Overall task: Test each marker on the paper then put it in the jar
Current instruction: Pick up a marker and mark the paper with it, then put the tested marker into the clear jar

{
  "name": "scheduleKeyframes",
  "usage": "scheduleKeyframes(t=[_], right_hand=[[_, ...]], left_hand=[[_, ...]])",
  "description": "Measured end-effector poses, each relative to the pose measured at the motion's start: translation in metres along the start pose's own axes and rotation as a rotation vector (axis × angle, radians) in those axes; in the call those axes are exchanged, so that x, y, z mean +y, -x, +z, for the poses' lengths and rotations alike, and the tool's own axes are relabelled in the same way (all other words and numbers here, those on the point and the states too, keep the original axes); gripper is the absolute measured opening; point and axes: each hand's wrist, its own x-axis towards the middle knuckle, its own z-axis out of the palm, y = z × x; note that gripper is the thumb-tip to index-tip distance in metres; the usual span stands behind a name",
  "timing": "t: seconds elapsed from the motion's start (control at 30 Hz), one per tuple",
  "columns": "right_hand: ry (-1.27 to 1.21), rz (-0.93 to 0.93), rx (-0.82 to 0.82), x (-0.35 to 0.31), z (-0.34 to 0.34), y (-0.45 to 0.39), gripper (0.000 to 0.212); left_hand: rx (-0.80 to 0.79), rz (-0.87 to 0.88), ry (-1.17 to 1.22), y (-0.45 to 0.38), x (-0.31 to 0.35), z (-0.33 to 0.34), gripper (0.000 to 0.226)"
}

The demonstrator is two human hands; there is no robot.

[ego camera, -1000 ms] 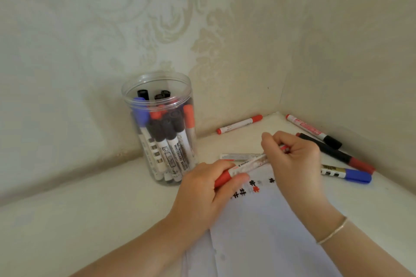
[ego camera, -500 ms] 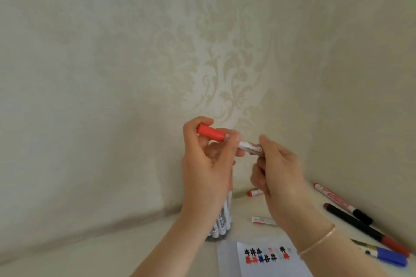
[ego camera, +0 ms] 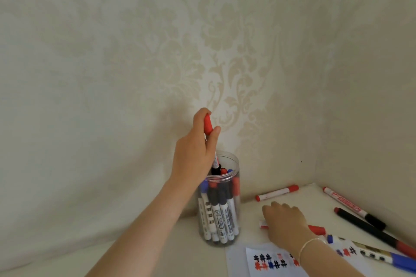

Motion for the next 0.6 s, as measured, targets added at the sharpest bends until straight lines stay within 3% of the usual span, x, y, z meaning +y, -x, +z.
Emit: scheduleKeyframes(t=[0.2,0.4,0.5,0.6], right_hand=[[-0.467,0.016,0.275,0.002,-0.02,-0.023,0.013],[-1.122,0.006,0.568,-0.006,-0.057,-0.037,0.005],[-1.387,-0.04,0.558,-0.017,-0.073,-0.035,0.006],[-1.497,-0.049,0.566,-0.025,-0.084,-0.037,0.005]], left_hand=[[-0.105,0.089,-0.123,-0.013,0.0,-0.004,0.032],[-0.231,0.123,-0.23,-0.018,-0.006,0.001,0.028],[-0.326,0.134,-0.212,-0.022,-0.011,0.0,0.028],[-0.389,0.126,-0.174,-0.029,-0.012,-0.006,0.022]])
